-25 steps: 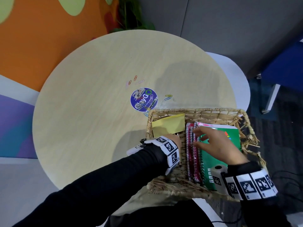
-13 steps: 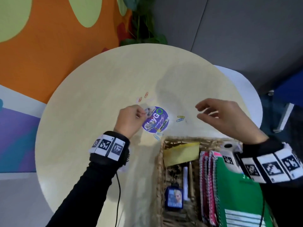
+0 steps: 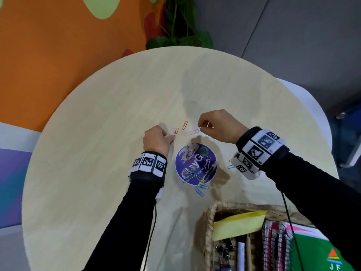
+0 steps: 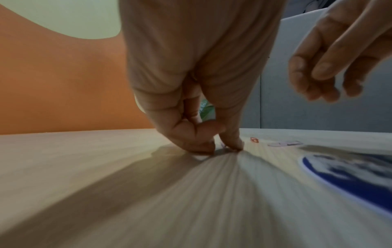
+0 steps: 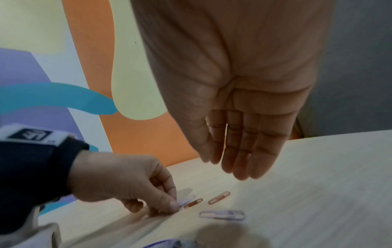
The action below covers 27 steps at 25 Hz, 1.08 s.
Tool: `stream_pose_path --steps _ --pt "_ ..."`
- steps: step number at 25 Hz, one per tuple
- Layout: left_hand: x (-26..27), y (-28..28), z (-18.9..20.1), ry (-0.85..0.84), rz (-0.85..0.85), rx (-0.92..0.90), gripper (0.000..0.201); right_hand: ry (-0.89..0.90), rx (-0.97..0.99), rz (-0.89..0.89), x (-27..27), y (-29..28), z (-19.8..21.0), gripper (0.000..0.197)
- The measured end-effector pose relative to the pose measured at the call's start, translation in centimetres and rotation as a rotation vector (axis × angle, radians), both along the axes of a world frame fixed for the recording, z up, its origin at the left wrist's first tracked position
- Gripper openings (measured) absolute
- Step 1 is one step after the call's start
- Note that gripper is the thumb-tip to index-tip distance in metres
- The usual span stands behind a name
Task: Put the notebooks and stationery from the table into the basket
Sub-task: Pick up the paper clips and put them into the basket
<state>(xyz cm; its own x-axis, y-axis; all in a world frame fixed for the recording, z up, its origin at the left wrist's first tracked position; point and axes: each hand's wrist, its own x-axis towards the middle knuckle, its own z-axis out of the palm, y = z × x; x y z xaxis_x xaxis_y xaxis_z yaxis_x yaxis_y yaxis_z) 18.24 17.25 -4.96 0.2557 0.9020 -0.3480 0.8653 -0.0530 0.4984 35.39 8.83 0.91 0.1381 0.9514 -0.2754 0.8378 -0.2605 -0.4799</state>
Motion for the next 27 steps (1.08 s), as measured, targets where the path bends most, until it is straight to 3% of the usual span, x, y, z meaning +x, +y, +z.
stream_pose_path --steps 6,10,14,18,23,25,27 --pt "0.3 0.8 -0.2 0.123 0.041 -0.115 0.040 -0.111 -0.096 0.070 -0.9 3.1 -2.9 0.018" --pt "0.1 0.2 0.4 0.153 0.001 -0.128 0.030 -0.164 -0.182 0.107 -1.1 3.7 -3.8 0.016" --pt "-1.1 -1.3 1.4 0.083 -0.047 -0.087 0.029 -0.195 -0.256 0.139 -1.5 3.8 -3.4 0.023" --pt "-3.5 -3.7 3.2 -0.142 -0.002 0.024 0.009 -0.177 -0.241 0.165 -1.7 2.8 0.0 0.021" --pt "-6.8 -8.6 6.2 -0.417 -0.064 0.012 0.009 -0.087 -0.026 0.099 -3.2 -6.7 8.5 0.010" --pt "-7.9 -11.2 7.5 -0.472 -0.126 -0.031 0.016 -0.018 -0.067 0.054 -5.0 -12.4 9.6 0.010" --pt "-8.6 -14.1 8.9 -0.496 -0.194 -0.055 0.015 0.035 -0.226 0.028 -7.2 -17.4 8.3 0.009"
